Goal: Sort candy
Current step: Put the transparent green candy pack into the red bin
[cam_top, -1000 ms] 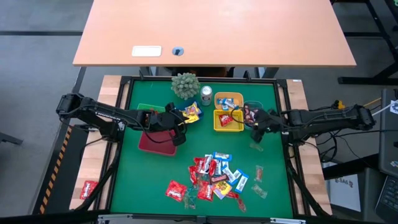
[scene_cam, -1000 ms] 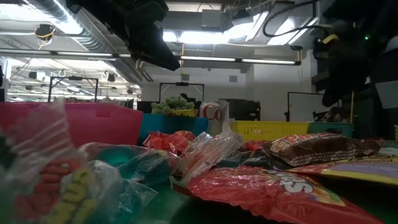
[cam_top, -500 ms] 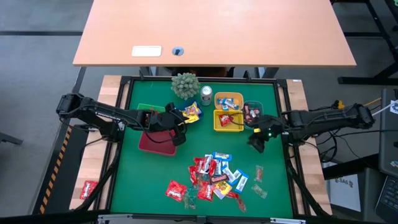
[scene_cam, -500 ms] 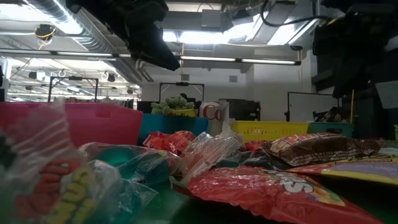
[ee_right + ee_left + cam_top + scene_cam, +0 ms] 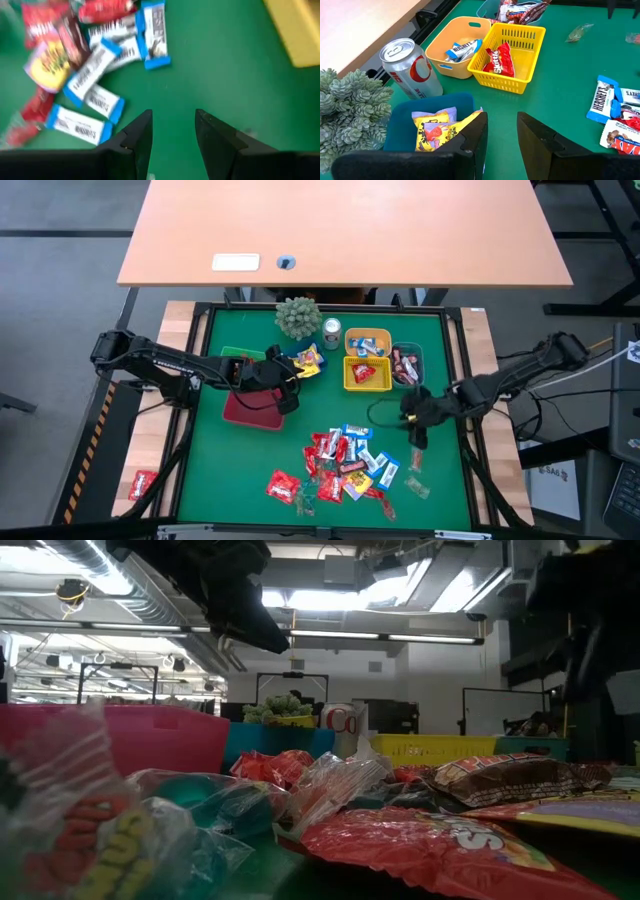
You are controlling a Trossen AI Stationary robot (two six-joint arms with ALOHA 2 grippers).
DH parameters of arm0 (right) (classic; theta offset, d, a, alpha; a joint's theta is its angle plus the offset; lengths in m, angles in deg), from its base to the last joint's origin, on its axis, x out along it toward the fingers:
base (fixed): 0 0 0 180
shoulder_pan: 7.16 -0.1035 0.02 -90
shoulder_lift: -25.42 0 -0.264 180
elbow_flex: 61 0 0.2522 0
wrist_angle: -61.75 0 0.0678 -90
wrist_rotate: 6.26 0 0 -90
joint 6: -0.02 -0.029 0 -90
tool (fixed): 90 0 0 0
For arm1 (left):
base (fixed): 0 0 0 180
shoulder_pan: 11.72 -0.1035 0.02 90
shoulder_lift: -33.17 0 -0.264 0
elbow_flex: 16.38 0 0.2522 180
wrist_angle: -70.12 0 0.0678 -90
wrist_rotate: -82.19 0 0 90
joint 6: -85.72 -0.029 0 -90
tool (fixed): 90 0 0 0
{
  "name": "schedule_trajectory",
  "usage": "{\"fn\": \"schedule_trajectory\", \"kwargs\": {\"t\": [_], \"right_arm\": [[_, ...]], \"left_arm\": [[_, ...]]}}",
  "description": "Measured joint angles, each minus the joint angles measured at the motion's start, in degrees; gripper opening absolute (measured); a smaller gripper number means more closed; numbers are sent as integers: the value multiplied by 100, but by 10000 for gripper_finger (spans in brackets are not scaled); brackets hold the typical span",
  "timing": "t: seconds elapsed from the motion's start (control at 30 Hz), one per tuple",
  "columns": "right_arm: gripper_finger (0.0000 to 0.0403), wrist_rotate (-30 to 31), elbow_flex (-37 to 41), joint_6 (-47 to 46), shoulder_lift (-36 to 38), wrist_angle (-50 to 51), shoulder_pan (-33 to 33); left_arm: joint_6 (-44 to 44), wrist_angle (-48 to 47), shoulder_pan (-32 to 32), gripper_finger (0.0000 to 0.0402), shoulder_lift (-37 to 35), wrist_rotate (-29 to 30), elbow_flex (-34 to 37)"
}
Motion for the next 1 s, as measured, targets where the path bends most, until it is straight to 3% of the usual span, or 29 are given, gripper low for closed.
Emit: {"fn": "schedule_trajectory", "kwargs": {"t": [0.33, 0.53, 0.73, 1.0], "right_arm": [[145, 315, 1, -514, -911, 741, -459], [145, 315, -47, -555, -969, 832, -459], [145, 679, -473, -566, -967, 1852, -459], [145, 640, -483, -564, -1369, 1950, -454]], "left_arm": [[0, 2, 1, 92, 0, 0, 0], [0, 4, 1, 92, 0, -1, 0], [0, 7, -1, 92, 0, 0, 0], [0, 9, 1, 92, 0, 0, 0]]}}
